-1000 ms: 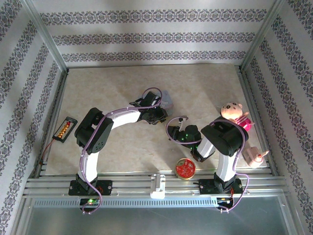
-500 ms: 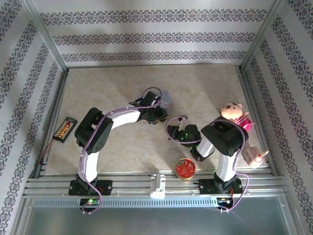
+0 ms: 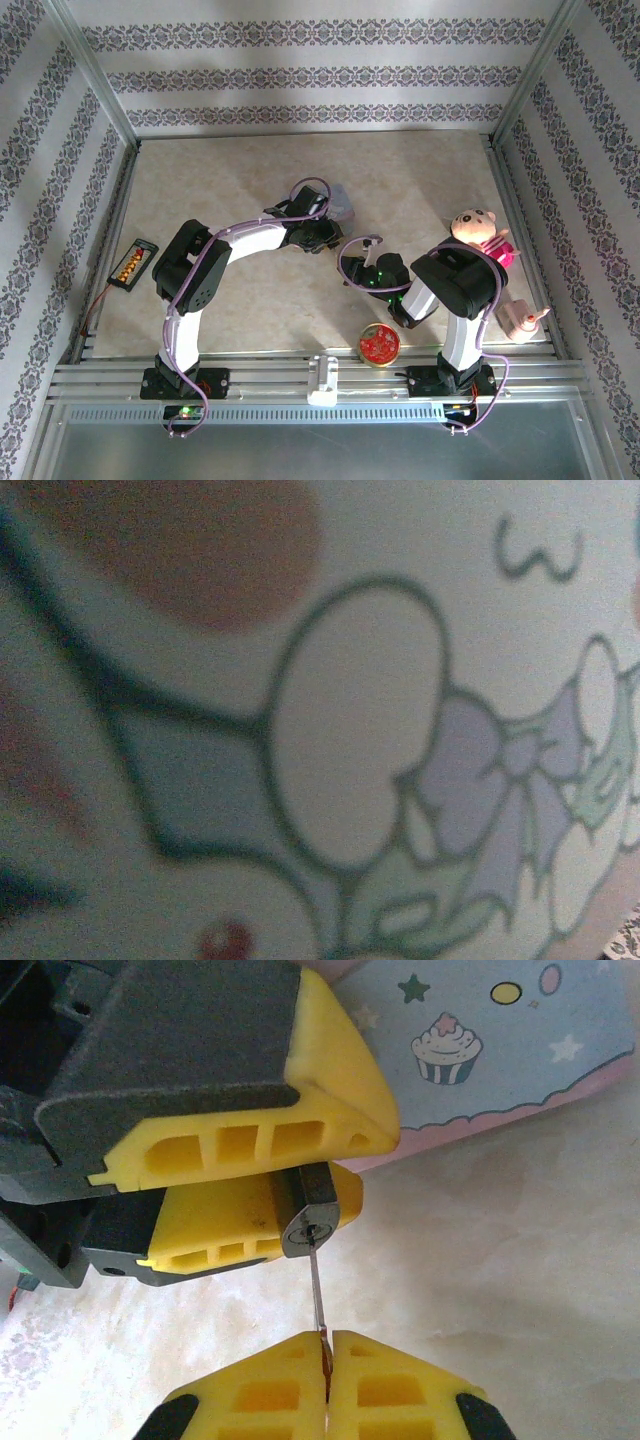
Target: Unlock a padlock with a key
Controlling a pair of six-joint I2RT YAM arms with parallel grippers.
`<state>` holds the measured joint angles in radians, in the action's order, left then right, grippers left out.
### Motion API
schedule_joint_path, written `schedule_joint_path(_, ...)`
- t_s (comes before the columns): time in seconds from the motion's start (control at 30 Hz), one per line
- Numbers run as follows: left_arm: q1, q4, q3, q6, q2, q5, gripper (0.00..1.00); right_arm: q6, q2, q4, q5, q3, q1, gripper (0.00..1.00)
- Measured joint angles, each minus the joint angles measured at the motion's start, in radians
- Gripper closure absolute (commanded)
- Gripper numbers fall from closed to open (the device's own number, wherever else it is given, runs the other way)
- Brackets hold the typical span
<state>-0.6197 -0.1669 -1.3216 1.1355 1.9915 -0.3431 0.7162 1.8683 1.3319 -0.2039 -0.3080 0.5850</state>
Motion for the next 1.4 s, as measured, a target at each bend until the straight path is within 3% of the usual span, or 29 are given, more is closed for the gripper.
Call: schedule_joint_path(1.4, 0.000, 0.005, 0.001, 0.000, 0.000, -0.002, 0.95, 0.016, -0.031, -0.018, -0.014, 0.001, -0.027, 1.00)
